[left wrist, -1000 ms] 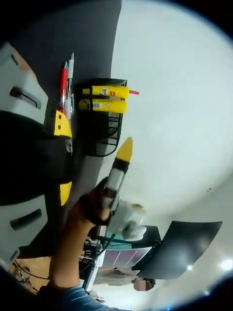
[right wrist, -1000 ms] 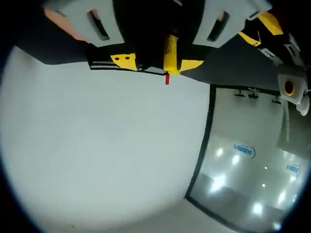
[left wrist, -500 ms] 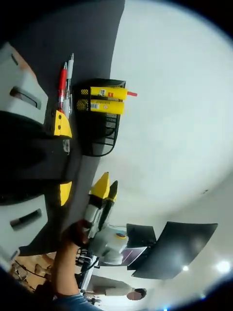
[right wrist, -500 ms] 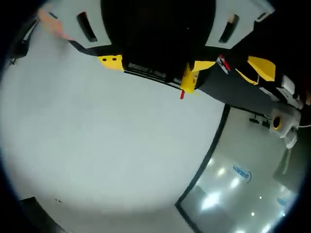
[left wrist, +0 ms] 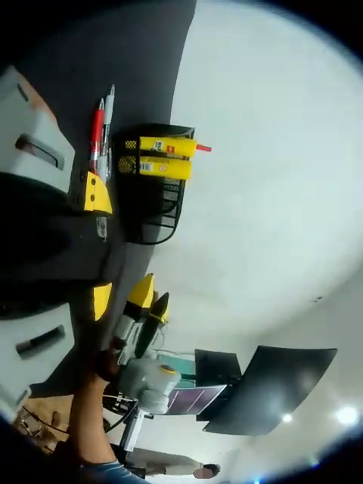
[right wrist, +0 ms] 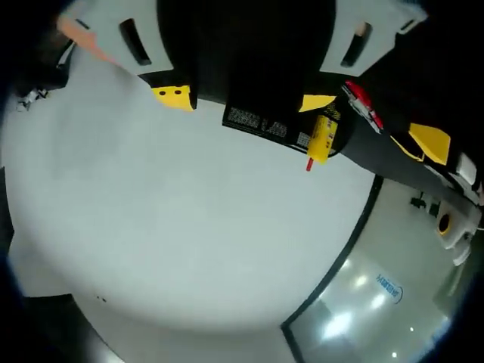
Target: Pick up pens and glue sticks and place them into the holder.
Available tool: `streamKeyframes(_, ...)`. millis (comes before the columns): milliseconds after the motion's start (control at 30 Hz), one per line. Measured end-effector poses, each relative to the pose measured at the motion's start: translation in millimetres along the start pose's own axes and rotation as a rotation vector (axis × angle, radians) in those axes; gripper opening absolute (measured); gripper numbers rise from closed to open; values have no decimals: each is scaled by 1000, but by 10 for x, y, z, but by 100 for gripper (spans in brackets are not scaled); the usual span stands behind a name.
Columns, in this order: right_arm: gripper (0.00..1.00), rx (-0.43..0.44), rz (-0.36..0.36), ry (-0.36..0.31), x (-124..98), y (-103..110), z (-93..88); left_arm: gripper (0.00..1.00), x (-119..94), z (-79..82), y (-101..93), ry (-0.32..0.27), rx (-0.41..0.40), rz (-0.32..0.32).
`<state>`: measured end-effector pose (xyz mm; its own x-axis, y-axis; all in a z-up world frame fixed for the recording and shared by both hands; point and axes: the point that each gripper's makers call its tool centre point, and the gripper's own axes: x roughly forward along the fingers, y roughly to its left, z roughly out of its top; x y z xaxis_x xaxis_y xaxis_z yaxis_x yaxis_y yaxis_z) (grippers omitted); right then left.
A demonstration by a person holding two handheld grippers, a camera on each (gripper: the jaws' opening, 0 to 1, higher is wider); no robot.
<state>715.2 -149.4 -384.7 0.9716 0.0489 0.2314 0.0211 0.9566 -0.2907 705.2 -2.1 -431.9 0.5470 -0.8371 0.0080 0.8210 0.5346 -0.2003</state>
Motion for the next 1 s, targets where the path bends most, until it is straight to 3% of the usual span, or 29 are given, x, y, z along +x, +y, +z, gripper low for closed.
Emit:
streamKeyframes(200, 48, -75, -21, 1, -6, -1, 5, 36, -26, 31, 16, 5, -12, 11)
streamKeyframes(267, 47, -107, -13, -4, -13, 38, 21, 40, -77, 9, 41, 43, 27, 13)
streamKeyframes(367, 47, -154, 10, -5, -12, 120, 19, 49, -165, -24, 213, 112, 110, 45)
streamKeyframes(467, 46, -172, 31, 4, -10, 177, 1, 51, -243, 67, 473, 130, 112, 71)
streamKeyframes(600, 43, -130, 42, 48, 6, 161, -82, 47, -314, 125, 791, 162, 98, 83)
streamKeyframes(767, 40, -63, 53, 41, -15, 129, -74, 43, -344, 139, 1045, 177, 87, 71)
streamKeyframes(867, 40, -47, 55, 38, -15, 130, -68, 43, -327, 122, 1091, 188, 113, 39)
streamKeyframes(1000, 40, -88, 67, 36, -18, 195, -64, 44, -281, 61, 1164, 234, 160, 18)
